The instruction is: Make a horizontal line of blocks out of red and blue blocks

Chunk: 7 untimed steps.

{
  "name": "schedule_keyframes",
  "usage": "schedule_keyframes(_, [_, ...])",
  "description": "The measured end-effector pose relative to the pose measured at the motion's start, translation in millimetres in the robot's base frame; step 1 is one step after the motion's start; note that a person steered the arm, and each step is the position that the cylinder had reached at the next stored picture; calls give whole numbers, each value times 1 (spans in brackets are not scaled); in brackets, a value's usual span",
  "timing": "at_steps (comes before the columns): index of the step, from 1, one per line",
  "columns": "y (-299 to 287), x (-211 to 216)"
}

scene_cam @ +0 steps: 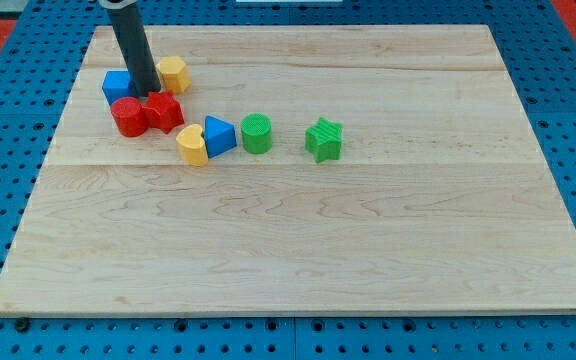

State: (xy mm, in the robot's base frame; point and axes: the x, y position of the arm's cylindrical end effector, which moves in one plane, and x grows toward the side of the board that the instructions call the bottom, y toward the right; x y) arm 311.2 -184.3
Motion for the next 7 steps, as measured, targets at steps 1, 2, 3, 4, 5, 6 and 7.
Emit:
schedule_keyframes(1, [-19, -34])
schedule_keyframes(2, [-52, -13])
schedule_keyframes(3, [-53, 16])
schedule_keyframes(4, [-37, -23])
schedule_keyframes(5, [44, -22])
schedule_keyframes(6, [92, 12])
schedule_keyframes(7, [145, 48])
